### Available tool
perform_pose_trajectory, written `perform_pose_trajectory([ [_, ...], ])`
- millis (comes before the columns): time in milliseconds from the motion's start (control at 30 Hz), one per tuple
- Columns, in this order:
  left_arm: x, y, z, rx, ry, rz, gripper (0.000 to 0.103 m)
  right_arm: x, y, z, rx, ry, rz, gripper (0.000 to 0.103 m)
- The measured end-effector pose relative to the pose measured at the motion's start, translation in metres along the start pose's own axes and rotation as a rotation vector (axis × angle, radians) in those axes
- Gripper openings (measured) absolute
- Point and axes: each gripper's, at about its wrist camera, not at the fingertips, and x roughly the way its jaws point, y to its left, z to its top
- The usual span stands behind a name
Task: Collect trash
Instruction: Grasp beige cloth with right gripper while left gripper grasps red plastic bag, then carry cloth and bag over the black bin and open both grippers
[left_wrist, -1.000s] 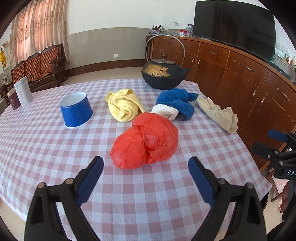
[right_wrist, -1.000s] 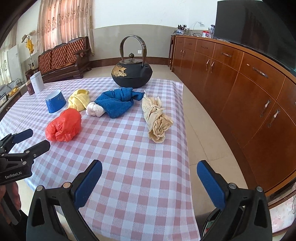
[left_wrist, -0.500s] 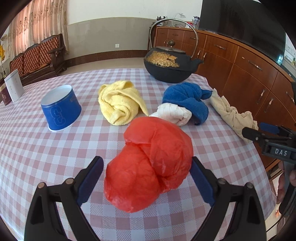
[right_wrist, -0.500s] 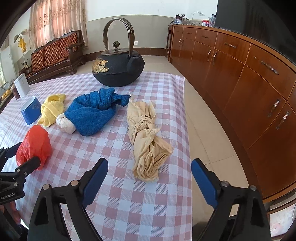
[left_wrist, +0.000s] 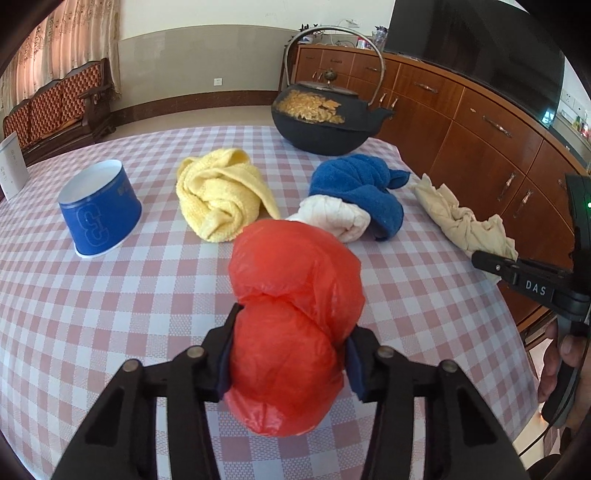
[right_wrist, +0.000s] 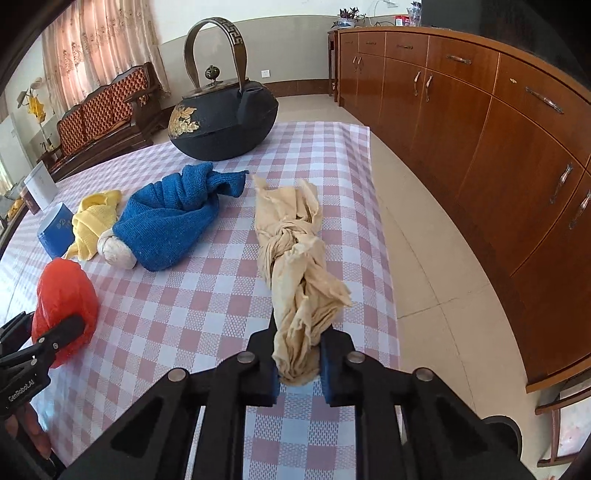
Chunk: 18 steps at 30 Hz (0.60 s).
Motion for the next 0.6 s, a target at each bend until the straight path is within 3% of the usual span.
perform_pose_trajectory([
  [600,-0.06,-0.028,-0.019,0.061,-0.104,-0.037,0.045,-0.11,-0.013,-0.063,0.039,-0.133,-0.038,0.017],
])
